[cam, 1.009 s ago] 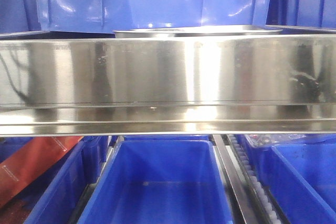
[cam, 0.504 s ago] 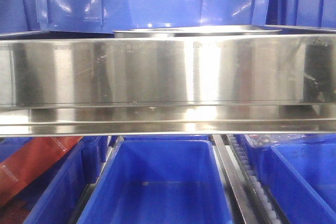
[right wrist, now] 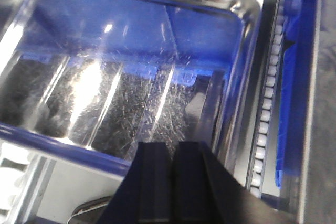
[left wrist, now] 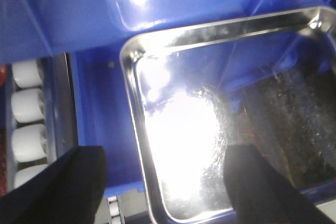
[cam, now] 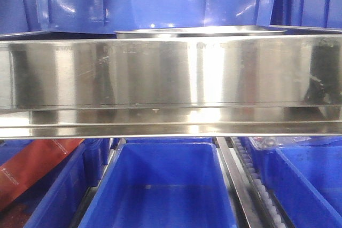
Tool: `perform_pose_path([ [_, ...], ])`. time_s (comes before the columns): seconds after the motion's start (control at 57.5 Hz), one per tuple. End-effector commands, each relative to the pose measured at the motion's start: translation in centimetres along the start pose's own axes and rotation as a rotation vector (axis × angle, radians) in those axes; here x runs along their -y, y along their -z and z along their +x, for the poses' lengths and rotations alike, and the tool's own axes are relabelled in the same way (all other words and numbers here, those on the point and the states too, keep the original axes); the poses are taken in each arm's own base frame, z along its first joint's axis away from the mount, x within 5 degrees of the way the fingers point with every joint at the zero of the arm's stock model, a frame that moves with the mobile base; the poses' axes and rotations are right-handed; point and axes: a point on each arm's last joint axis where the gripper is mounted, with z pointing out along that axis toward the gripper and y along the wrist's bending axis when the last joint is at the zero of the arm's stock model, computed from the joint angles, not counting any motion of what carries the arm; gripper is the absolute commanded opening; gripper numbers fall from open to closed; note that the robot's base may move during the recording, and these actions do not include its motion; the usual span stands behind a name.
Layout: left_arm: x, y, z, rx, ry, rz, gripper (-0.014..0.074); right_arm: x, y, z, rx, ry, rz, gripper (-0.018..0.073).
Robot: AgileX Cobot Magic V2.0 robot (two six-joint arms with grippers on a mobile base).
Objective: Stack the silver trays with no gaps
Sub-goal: 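Grip the silver tray's side rims with left and right grippers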
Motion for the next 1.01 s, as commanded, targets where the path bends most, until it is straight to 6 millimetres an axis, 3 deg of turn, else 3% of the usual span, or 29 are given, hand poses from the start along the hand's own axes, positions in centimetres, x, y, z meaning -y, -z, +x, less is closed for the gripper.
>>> perform_pose_path([
  [0.0, 0.4, -0.4, 0.0, -0.006, 0.01, 0.01, 0.0393, -0.2, -0.6, -0.3, 0.004, -0.011, -0.011, -0.0011],
  [0.052, 0.4, -0.6, 0.0, -0.012, 0.011, 0.01, 0.0393, -0.3, -0.7, -0.3, 0.0, -0.018, -0.014, 0.006],
  [0.174, 0.4, -1.1, 0.2, -0.028, 0.009, 0.004, 0.0393, -0.3, -0.9, -0.5, 0.02, -0.024, -0.019, 0.0343],
  [0.209, 0.4, -1.2, 0.2, -0.03, 0.009, 0.004, 0.0393, -0.2, -0.9, -0.7, 0.034, -0.033, -0.02, 0.0375],
  [0.435, 0.6, -2.7, 0.4, -0.056, 0.004, -0.004, 0.0393, 0.3, -2.0, -1.2, 0.068, -0.048, 0.035, 0.0309],
  [0.626, 0.7, -4.1, 0.7, -0.084, 0.0, -0.013, 0.0393, 0.7, -4.1, -1.2, 0.025, -0.112, 0.073, 0.0308],
  [0.991, 0.8, -5.8, 1.3, -0.129, -0.006, -0.028, 0.0393, 1.3, -5.9, -1.1, -0.011, -0.083, 0.132, 0.0308],
])
